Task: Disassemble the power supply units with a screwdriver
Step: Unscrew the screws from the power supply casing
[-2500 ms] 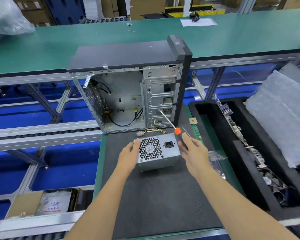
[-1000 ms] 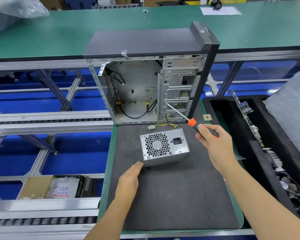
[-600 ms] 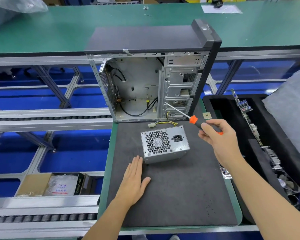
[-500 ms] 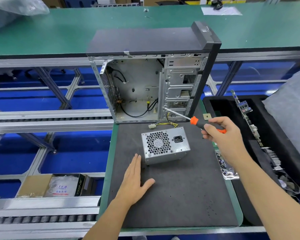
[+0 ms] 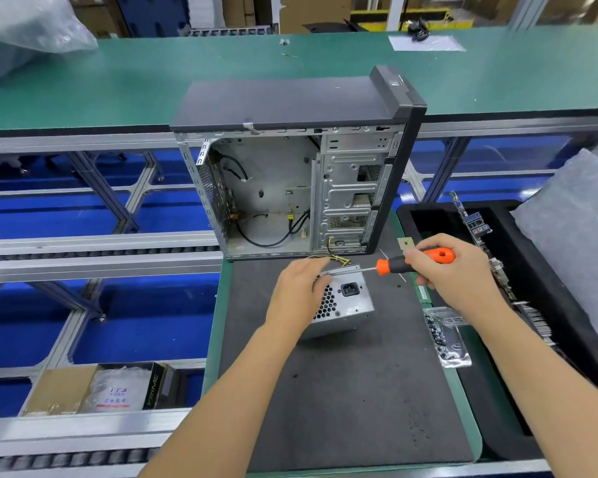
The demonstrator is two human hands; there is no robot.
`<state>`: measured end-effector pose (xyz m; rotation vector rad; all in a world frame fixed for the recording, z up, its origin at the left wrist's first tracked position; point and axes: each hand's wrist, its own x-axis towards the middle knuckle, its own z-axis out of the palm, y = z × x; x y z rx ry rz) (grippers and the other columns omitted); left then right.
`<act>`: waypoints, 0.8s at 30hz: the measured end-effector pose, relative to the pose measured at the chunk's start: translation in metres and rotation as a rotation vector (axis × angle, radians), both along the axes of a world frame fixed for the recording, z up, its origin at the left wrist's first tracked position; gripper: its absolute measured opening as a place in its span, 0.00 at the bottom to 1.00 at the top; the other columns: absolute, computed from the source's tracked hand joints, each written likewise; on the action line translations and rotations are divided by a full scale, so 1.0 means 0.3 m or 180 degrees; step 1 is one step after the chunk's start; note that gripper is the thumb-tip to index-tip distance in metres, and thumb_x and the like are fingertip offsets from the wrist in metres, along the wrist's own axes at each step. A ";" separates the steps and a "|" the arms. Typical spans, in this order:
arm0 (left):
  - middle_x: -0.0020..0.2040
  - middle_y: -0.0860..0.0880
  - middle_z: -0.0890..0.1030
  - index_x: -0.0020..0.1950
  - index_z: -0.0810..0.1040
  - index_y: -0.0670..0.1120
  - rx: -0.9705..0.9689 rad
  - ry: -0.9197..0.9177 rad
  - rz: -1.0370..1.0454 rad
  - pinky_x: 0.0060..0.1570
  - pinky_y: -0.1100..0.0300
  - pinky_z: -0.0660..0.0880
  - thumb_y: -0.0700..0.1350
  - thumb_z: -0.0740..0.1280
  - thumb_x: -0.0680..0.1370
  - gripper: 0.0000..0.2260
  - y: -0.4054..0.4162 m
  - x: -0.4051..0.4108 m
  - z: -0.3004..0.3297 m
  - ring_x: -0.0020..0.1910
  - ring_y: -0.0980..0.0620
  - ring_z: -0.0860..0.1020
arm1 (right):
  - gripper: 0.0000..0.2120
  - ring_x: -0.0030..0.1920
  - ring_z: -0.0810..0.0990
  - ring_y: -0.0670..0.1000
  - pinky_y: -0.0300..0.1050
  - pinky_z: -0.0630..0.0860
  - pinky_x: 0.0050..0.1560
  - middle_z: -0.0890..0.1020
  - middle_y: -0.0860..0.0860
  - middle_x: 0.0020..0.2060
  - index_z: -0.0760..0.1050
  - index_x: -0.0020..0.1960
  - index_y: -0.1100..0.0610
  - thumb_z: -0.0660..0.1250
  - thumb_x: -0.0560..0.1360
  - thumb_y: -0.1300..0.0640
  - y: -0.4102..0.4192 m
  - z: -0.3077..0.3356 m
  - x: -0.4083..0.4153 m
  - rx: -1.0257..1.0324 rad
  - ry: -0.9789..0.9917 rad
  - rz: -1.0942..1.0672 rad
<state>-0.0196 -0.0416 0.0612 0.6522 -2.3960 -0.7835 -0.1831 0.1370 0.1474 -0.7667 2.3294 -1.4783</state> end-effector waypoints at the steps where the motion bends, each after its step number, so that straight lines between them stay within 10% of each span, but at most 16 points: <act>1: 0.56 0.48 0.84 0.63 0.82 0.44 0.0104 -0.0085 -0.0002 0.62 0.49 0.74 0.41 0.70 0.80 0.12 0.000 -0.011 -0.002 0.58 0.47 0.79 | 0.04 0.29 0.82 0.52 0.48 0.77 0.35 0.82 0.49 0.30 0.81 0.40 0.46 0.74 0.71 0.49 -0.004 0.005 0.001 0.0041 0.0054 -0.0013; 24: 0.43 0.53 0.80 0.48 0.86 0.48 0.0382 -0.0267 0.0423 0.53 0.49 0.76 0.46 0.73 0.77 0.03 -0.010 -0.066 -0.014 0.47 0.50 0.78 | 0.22 0.38 0.76 0.45 0.37 0.72 0.34 0.77 0.48 0.32 0.72 0.44 0.50 0.72 0.66 0.33 -0.197 0.175 0.019 0.0480 0.1486 0.0439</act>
